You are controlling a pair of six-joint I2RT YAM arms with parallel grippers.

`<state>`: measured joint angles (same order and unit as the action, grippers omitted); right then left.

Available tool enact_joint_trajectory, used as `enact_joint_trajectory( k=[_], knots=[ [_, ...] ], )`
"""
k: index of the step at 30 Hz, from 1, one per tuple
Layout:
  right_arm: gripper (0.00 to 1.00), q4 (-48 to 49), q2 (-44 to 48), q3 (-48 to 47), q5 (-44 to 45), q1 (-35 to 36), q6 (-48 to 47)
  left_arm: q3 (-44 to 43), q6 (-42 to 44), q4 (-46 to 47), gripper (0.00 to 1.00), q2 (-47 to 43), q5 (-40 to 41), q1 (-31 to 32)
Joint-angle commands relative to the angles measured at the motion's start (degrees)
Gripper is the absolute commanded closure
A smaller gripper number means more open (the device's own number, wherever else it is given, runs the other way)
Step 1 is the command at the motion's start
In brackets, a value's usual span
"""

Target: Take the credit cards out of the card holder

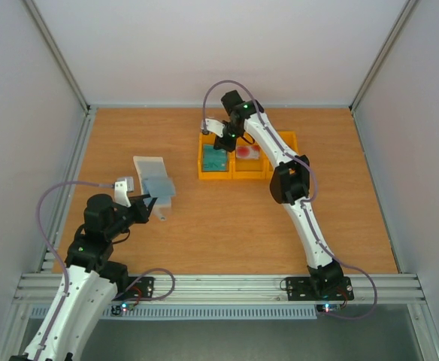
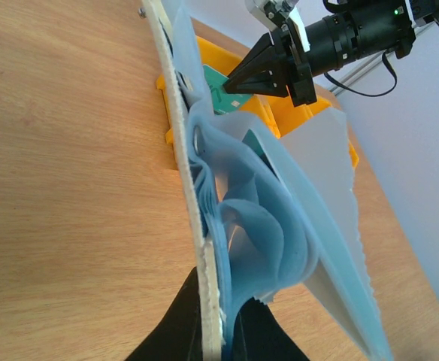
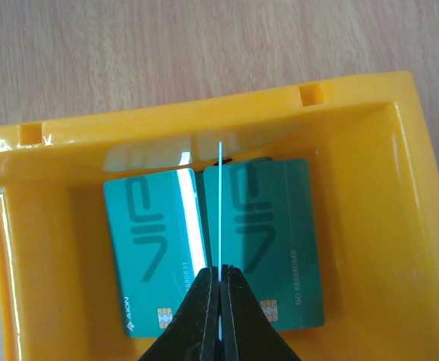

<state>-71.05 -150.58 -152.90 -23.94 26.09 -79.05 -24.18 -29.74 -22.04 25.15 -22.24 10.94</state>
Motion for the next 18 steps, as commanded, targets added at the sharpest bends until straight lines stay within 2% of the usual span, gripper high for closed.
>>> enact_joint_trajectory(
  k=[1,6,8,11,13,18],
  knots=[
    [0.99,0.4,-1.0,-1.4,-1.0,0.4,-1.9,0.6,0.8,3.9,1.0,-0.2,-0.3,-0.2],
    [0.96,1.4,-1.5,-0.8,-1.1,0.5,-1.8,0.5,0.7,3.9,1.0,-0.3,-0.5,-0.2],
    [0.91,3.4,-1.8,-0.3,0.2,0.4,-0.8,0.6,0.7,4.0,1.0,-0.3,-0.5,-0.2],
    [0.75,6.9,-1.9,-0.3,2.2,0.5,1.0,0.6,0.6,4.0,1.0,-0.3,-0.6,-0.2],
    [0.7,9.8,-1.7,-0.3,3.6,0.5,2.2,0.7,0.5,4.1,1.0,-0.3,-0.6,-0.2],
    [0.66,12.7,0.0,-0.1,9.4,1.7,3.3,0.6,0.6,3.9,1.0,-0.6,-0.5,-0.2]
  ],
)
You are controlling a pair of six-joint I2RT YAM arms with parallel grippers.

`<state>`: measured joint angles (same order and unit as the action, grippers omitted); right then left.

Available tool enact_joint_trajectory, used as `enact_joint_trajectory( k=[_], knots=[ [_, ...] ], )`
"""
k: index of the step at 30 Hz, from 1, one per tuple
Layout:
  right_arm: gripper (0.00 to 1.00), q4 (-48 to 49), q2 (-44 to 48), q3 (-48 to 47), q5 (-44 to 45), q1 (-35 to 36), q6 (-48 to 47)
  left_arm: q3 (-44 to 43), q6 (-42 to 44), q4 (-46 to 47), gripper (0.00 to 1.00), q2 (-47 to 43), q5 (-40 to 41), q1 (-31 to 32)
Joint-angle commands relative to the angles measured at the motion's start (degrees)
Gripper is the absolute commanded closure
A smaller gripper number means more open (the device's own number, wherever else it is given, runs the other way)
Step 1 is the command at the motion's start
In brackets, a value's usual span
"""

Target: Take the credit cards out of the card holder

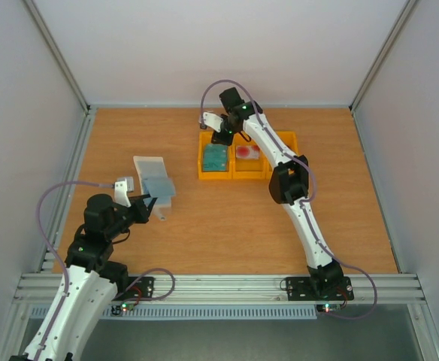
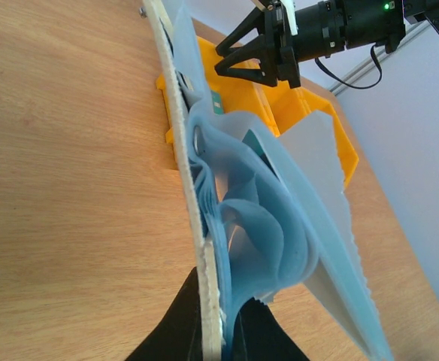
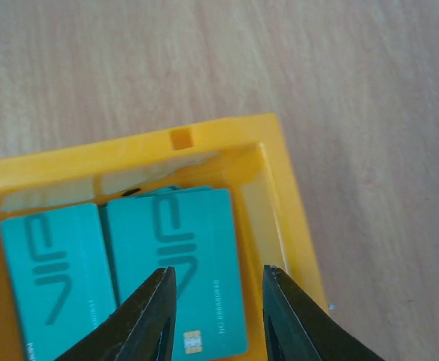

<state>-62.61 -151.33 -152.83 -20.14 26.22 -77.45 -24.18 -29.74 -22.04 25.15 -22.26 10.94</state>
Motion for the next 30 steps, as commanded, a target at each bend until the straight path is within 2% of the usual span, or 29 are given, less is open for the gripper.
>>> enact_joint_trajectory(
  k=[1,4,6,11,13,18,21,24,27,30],
  knots=[
    [0.65,4.7,1.1,0.0,7.1,1.9,1.6,0.6,0.6,4.0,1.0,-0.6,-0.5,-0.2],
    [0.63,6.7,2.8,0.6,11.7,3.0,1.8,0.7,0.5,4.0,1.0,-0.7,-0.6,-0.2],
    [0.63,7.1,5.4,0.5,11.3,3.4,3.8,0.7,0.5,4.1,1.0,-0.9,-0.8,-0.2],
    [0.59,3.9,17.6,3.9,-0.7,3.8,13.4,1.1,-0.2,5.5,1.0,-1.1,-2.9,-0.2],
    [0.58,6.1,25.4,11.7,-2.4,5.8,15.4,1.7,-1.4,7.8,1.0,-1.0,-5.5,-0.2],
    [0.52,25.5,50.5,51.7,-4.3,17.8,10.9,1.8,-3.5,9.6,1.0,-0.5,-7.3,-0.2],
    [0.49,39.0,60.1,67.8,-9.4,21.8,17.4,1.3,-3.5,8.7,1.0,-0.7,-7.9,-0.2],
    [0.44,47.3,64.1,74.9,-4.5,27.1,19.3,1.6,-4.0,9.6,1.0,-0.8,-9.8,-0.2],
    [0.38,48.8,62.8,75.8,4.8,33.1,16.0,2.0,-4.9,10.6,1.0,-0.8,-11.5,-0.1],
    [0.34,51.1,60.4,75.5,10.8,34.8,15.5,1.9,-5.6,11.2,1.0,-0.8,-12.9,-0.1]
  ],
)
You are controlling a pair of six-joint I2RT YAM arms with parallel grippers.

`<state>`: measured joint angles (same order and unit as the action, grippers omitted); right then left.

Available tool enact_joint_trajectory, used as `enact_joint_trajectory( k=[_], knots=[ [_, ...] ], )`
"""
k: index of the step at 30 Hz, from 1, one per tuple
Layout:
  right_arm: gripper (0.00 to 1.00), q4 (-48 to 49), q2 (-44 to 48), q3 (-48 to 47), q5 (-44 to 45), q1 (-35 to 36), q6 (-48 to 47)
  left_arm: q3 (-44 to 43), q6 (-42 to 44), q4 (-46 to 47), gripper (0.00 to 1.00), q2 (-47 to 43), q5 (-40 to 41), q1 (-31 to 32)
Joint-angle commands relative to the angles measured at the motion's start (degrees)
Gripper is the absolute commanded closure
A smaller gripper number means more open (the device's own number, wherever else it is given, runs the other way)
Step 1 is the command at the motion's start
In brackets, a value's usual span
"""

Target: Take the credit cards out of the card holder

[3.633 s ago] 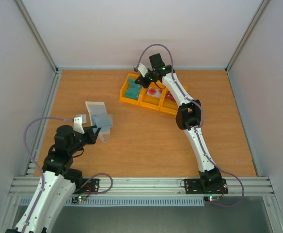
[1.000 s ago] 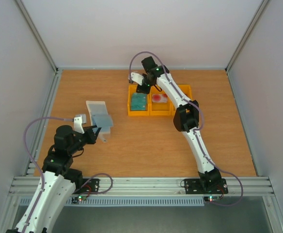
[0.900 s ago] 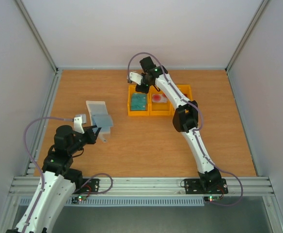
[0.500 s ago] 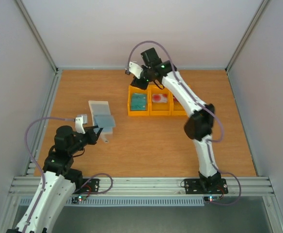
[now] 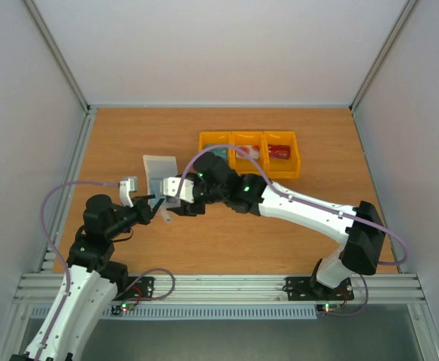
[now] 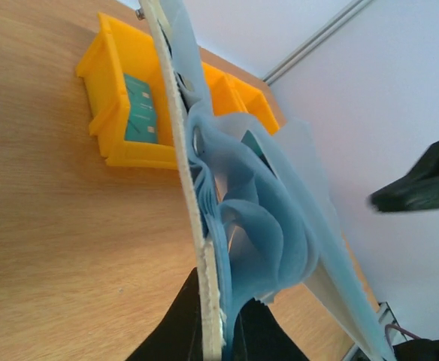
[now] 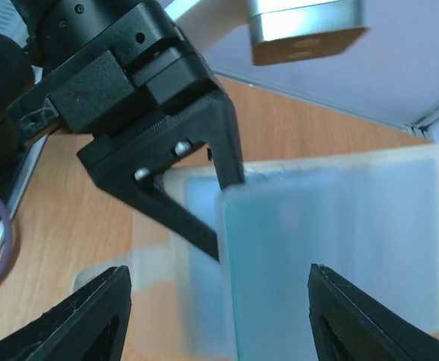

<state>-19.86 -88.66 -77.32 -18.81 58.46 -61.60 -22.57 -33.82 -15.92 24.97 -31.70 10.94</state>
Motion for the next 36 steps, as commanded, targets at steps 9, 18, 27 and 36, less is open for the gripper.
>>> enact_joint_trajectory(
  k=[9,18,27,36],
  knots=[
    [0.48,11.6,-6.1,-2.0,25.0,4.0,-0.3,-0.1,-1.6,4.8,1.0,0.1,-5.7,-0.1],
    [0.58,8.6,-1.3,-1.0,23.9,-0.7,4.2,-4.7,9.0,1.8,1.0,5.9,-12.2,-0.1],
    [0.55,0.2,1.2,-0.9,11.4,-4.2,8.0,-10.7,29.5,-11.8,1.0,9.3,-17.7,0.0],
    [0.58,4.5,7.8,6.7,-1.0,-6.1,9.6,-11.9,42.7,-13.3,1.0,9.7,-20.3,-0.1]
  ],
)
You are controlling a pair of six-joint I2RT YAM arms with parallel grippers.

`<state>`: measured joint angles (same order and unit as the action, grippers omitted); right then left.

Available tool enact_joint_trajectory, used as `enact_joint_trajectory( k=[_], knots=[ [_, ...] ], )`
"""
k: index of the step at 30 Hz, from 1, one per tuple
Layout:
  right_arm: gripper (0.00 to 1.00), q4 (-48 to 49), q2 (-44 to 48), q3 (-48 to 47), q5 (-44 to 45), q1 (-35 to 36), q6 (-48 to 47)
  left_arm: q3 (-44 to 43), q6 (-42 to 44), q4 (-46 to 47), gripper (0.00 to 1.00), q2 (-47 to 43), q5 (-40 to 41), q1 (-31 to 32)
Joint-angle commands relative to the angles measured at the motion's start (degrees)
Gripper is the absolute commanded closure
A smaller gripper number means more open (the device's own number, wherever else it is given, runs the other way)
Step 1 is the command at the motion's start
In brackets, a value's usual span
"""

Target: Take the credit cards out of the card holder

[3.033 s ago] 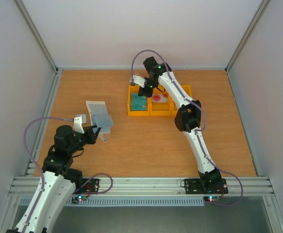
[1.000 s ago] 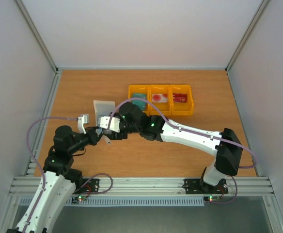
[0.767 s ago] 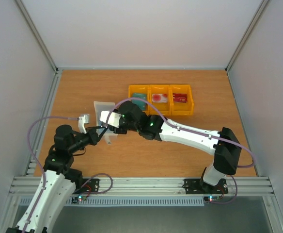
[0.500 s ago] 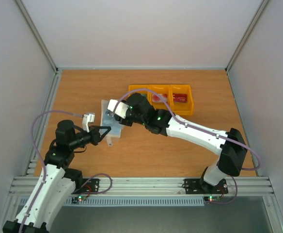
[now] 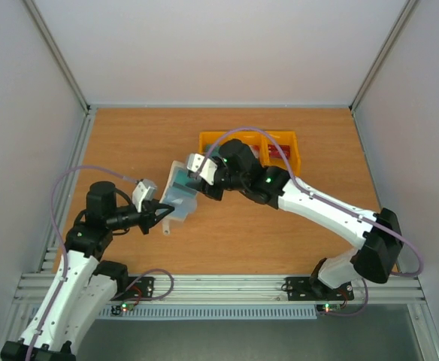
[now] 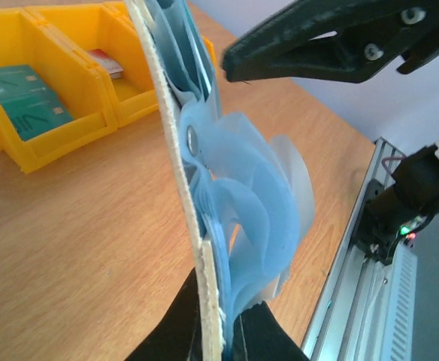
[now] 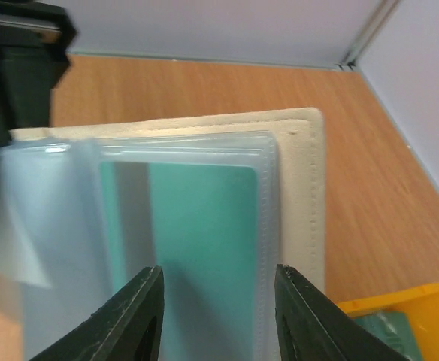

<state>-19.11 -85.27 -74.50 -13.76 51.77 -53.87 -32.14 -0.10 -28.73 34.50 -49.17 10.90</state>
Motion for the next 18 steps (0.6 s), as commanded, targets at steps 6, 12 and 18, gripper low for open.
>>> enact_joint_trajectory(
  k=[6,12,18],
  knots=[
    [0.65,11.5,7.6,9.3,4.1,3.2,3.3,-1.2,3.2,3.7,1.0,0.5,-13.0,0.0],
    [0.34,-2.2,8.8,5.6,-10.0,-0.4,2.8,-3.8,22.8,-8.1,1.0,0.5,-16.2,0.0],
    [0.02,-14.9,6.3,0.7,-18.0,-1.8,3.8,-5.3,31.6,-13.1,1.0,1.8,-16.3,0.3]
  ],
)
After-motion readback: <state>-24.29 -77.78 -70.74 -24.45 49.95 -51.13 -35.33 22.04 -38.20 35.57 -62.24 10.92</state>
